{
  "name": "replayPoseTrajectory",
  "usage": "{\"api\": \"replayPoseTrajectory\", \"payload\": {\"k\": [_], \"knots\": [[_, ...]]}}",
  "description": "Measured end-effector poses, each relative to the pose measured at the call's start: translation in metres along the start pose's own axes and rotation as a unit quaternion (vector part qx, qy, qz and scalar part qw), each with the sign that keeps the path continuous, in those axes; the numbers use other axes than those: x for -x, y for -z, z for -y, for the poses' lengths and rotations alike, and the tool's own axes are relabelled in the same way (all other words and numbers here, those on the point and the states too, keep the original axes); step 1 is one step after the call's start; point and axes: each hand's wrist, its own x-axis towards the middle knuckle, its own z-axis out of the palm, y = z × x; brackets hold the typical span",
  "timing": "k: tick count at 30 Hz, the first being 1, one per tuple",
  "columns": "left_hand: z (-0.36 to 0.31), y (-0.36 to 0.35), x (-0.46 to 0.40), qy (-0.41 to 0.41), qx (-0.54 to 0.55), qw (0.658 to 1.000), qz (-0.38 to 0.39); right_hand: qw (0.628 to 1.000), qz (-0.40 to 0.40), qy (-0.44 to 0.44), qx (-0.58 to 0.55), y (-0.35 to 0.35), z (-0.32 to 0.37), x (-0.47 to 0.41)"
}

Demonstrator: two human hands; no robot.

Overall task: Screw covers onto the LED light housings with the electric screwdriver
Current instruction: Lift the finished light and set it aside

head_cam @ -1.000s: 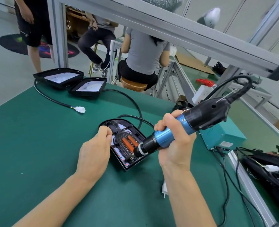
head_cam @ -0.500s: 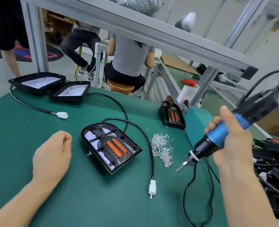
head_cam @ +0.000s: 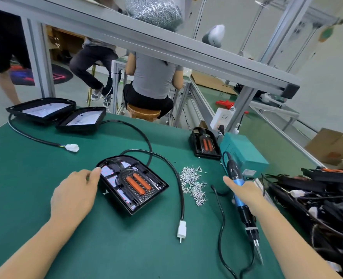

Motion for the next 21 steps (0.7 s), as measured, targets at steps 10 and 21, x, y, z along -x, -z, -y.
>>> {"api": "replayPoseTrajectory", "payload": {"k": [10,21], "knots": [[-0.014,-0.003,0.006,0.103,0.123,0.978,0.135,0.958,-0.041,0.027,0.281,-0.019,0.010,-0.008],[-0.016,0.003,0.006,0.106,0.129,0.966,0.195,0.938,-0.063,0.223,0.258,-0.054,0.048,0.058]]}}
